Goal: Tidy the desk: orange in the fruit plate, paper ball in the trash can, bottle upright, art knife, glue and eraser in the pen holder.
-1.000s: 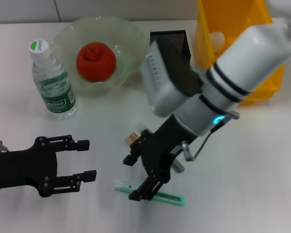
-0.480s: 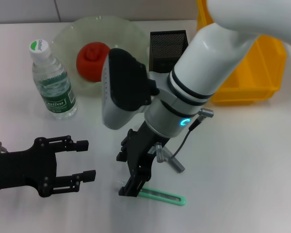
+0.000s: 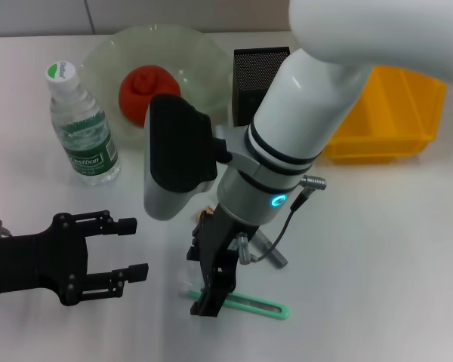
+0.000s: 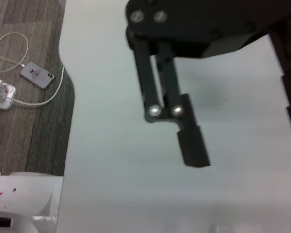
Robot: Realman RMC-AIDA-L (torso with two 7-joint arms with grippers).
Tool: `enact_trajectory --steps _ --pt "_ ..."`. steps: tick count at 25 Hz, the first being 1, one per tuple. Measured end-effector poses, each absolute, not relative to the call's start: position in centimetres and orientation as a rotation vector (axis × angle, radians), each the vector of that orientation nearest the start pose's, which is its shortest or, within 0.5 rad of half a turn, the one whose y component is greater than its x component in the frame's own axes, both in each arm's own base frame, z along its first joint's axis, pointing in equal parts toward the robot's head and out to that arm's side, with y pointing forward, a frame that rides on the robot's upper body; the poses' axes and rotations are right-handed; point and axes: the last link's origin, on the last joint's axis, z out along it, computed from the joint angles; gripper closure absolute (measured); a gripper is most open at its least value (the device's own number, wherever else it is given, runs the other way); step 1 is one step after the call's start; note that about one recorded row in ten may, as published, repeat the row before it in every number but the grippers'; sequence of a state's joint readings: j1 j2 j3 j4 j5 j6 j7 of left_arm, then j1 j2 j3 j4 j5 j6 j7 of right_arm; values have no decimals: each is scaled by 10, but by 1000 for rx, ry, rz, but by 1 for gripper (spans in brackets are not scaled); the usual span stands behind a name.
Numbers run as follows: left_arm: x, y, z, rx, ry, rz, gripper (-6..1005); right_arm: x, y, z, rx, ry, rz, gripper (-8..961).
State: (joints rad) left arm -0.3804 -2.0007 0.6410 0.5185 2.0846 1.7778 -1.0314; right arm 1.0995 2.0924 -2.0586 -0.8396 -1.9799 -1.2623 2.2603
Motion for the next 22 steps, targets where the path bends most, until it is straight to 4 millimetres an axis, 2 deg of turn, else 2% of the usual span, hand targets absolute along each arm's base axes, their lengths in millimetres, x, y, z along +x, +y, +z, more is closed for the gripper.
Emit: enact_trajectory --steps 14,22 --pt "-320 250 10 -2875 -433 -678 300 77 310 -153 -3230 -8 -710 128" --pt "-328 249 12 -2915 -429 -579 301 76 308 -154 -3229 -34 -721 129"
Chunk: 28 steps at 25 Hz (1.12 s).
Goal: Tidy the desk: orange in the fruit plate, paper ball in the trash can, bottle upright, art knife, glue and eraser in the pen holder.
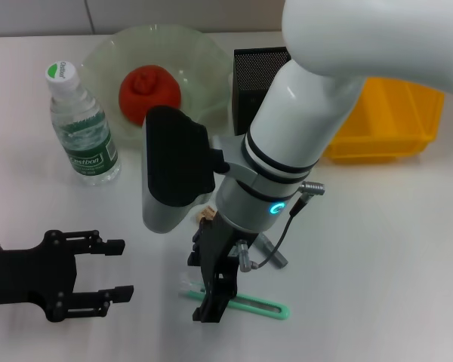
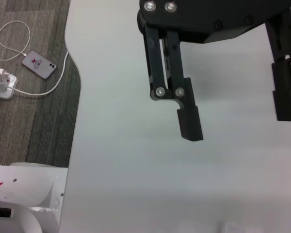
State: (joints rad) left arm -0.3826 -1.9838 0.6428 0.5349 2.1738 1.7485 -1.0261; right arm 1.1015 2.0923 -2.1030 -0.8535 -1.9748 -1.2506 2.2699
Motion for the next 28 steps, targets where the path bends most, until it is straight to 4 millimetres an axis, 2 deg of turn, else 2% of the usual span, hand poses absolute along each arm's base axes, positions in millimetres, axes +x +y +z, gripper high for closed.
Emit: enact_trajectory --steps 12,28 --pt "-330 249 18 -2934 -393 -532 301 75 306 -155 -3229 -40 -716 138" --pt "-325 250 15 -2943 -384 -552 301 80 305 -161 -3198 -39 -715 180"
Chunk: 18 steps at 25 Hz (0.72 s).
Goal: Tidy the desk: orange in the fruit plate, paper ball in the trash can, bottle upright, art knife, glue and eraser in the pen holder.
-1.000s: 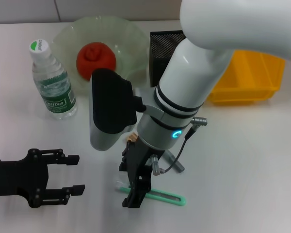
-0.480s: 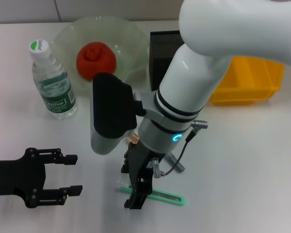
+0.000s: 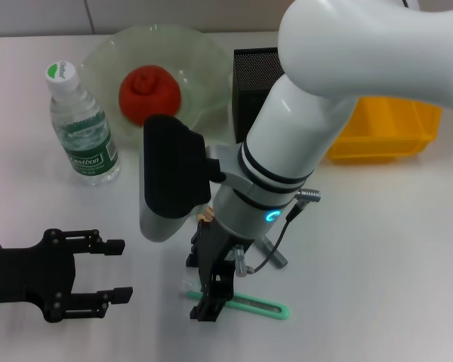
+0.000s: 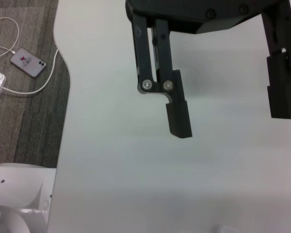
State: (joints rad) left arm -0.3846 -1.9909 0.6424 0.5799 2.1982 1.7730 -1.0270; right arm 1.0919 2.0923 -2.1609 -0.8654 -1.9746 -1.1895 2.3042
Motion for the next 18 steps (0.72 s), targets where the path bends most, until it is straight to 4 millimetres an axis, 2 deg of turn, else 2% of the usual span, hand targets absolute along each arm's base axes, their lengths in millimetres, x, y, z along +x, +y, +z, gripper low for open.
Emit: enact_trajectory --steps 4,12,18 --pt "-326 250 16 -2938 -384 -552 301 81 302 -165 -3201 -52 -705 199" --pt "-325 250 15 -2935 -384 -554 302 80 302 -168 -3196 -61 -683 420" --pt "-325 251 15 -2934 -383 -554 302 80 302 -170 -3193 -66 -671 503"
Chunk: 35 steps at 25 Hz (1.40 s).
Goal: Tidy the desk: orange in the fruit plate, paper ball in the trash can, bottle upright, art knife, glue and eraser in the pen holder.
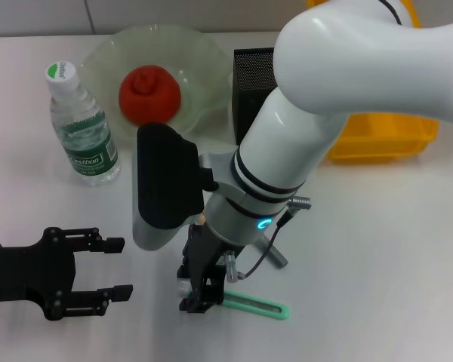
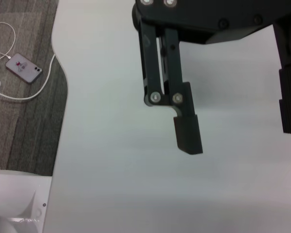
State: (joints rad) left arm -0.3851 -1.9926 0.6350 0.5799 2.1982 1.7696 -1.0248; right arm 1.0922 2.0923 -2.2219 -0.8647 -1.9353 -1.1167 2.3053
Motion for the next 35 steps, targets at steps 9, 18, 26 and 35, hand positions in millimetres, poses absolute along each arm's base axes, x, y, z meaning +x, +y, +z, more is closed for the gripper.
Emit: enact_trajectory --steps 9,18,26,35 --pt "-325 251 15 -2933 -383 -554 302 80 300 -171 -3194 -52 -667 576" --pt "-325 251 15 -2932 -381 -561 302 81 300 -171 -3185 -33 -715 599" --pt "-325 251 16 -2931 -381 -562 302 80 299 -170 -3187 -34 -725 643" --pt "-325 251 16 -2931 -380 -563 302 83 297 -171 -3183 -44 -741 693"
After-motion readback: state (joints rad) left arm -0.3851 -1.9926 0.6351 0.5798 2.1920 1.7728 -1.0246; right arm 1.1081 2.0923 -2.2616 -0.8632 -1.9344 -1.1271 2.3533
